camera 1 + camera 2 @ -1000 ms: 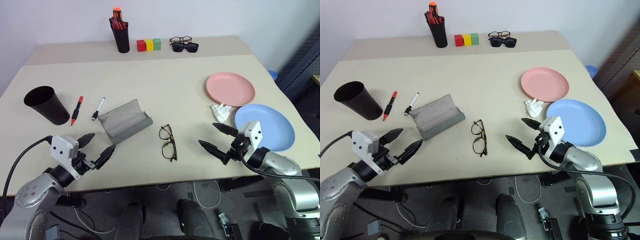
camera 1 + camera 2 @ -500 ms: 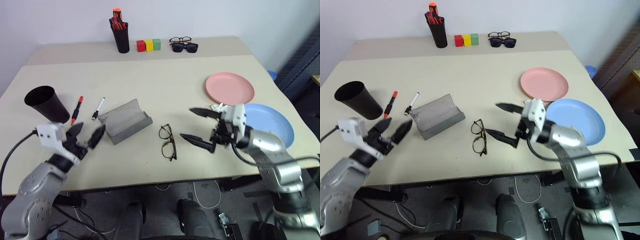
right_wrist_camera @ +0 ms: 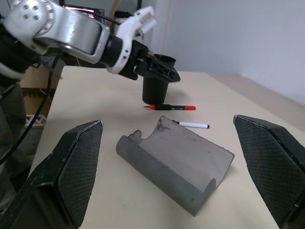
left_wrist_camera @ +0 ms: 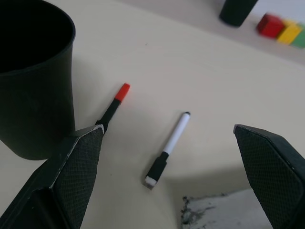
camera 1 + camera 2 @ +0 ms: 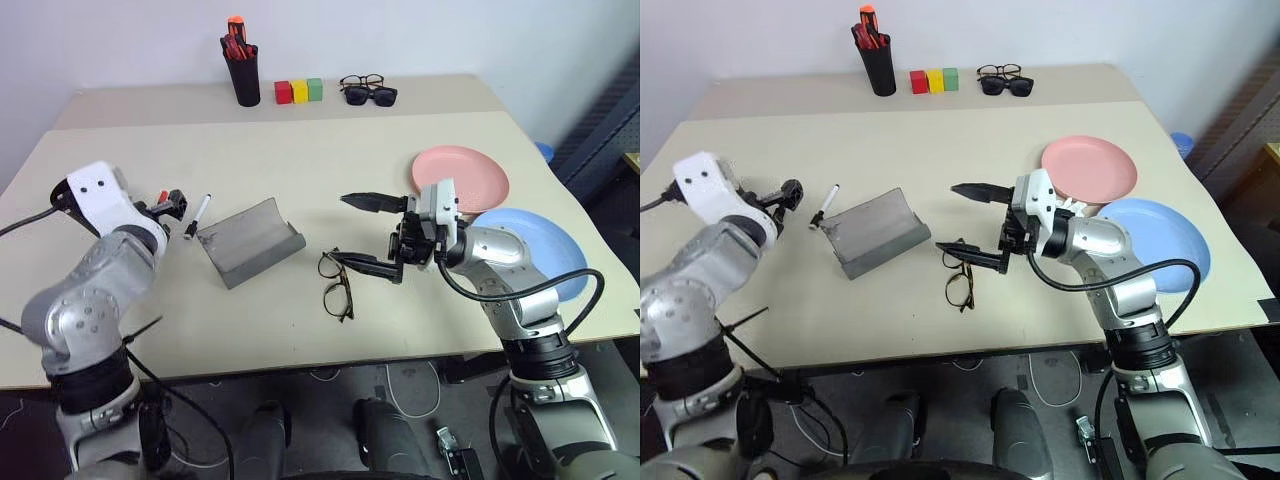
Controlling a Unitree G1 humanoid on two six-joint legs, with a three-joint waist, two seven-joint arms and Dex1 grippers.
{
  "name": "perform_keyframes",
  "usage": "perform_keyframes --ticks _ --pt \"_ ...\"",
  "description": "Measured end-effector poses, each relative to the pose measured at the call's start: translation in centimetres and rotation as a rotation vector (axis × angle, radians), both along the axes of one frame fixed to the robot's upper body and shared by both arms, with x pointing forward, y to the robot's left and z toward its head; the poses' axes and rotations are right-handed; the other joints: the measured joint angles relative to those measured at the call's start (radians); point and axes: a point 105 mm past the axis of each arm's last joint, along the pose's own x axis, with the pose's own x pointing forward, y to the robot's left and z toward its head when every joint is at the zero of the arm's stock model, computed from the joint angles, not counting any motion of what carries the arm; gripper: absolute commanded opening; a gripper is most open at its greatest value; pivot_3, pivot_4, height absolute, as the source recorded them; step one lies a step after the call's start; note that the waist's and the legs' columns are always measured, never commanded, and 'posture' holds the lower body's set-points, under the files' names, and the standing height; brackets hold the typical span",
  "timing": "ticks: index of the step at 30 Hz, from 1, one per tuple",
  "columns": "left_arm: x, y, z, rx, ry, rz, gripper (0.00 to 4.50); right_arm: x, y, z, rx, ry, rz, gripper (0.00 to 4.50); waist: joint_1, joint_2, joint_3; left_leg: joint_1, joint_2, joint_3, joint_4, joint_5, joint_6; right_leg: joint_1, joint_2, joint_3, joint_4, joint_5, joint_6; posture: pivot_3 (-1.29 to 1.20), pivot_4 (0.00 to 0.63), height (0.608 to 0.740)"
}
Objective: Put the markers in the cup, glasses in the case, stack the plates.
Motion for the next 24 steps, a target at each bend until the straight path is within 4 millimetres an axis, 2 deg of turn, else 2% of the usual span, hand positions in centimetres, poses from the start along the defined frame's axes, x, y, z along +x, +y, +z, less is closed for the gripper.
perform_keyframes --ticks 5,12,20,21,22,23,24 --pt "3.0 -0.9 -1.2 -0.066 0.149 -0.017 4.5 0.2 0.4 0.3 0.004 -0.015 0.006 4.46 0.001 0.0 0.0 -0.001 0.0 0.0 -0.001 0.001 -0.001 -0.001 0.0 0.0 -0.001 0.001 0.002 0.0 0.15 0.74" --pt "5.5 -1.0 -2.9 -0.036 0.295 -0.025 4.5 0.3 0.4 0.4 0.007 -0.016 -0.002 4.46 -0.001 0.0 0.0 -0.001 0.0 0.0 -0.004 0.001 -0.002 -0.003 0.0 0.0 -0.001 0.001 0.003 0.0 0.15 0.74" --pt "7.8 -2.3 -3.5 0.06 0.399 -0.066 4.5 0.4 0.4 0.5 0.007 -0.022 -0.023 4.46 -0.001 -0.001 0.0 -0.001 0.0 0.001 -0.004 0.002 -0.003 -0.003 0.0 0.0 -0.001 0.002 0.004 0.0 0.15 0.74" --pt "7.9 -2.4 -4.0 0.06 0.428 -0.074 3.98 0.4 0.4 0.5 0.008 -0.025 -0.025 4.5 -0.002 -0.001 0.0 -0.001 0.0 0.001 -0.004 0.002 -0.003 -0.003 0.0 0.0 -0.001 0.002 0.004 0.0 0.15 0.74" --pt "7.9 -2.4 -4.5 0.059 0.456 -0.077 3.73 0.4 0.4 0.5 0.008 -0.025 -0.027 4.5 -0.003 -0.001 0.0 -0.001 0.0 0.001 -0.004 0.002 -0.003 -0.003 0.0 0.0 -0.001 0.002 0.004 0.0 0.15 0.74" --pt "7.9 -2.5 -4.9 0.058 0.479 -0.079 3.14 0.4 0.4 0.6 0.009 -0.026 -0.03 4.5 -0.004 -0.001 0.0 -0.001 0.0 0.001 -0.004 0.002 -0.003 -0.003 0.0 0.0 -0.001 0.002 0.004 0.0 0.15 0.74" --pt "8.0 -2.4 -4.9 0.064 0.486 -0.075 2.74 0.4 0.4 0.6 0.009 -0.027 -0.032 4.5 -0.005 -0.001 0.001 -0.001 0.0 0.001 -0.004 0.002 -0.003 -0.003 0.0 0.0 -0.001 0.002 0.004 0.0 0.15 0.74"
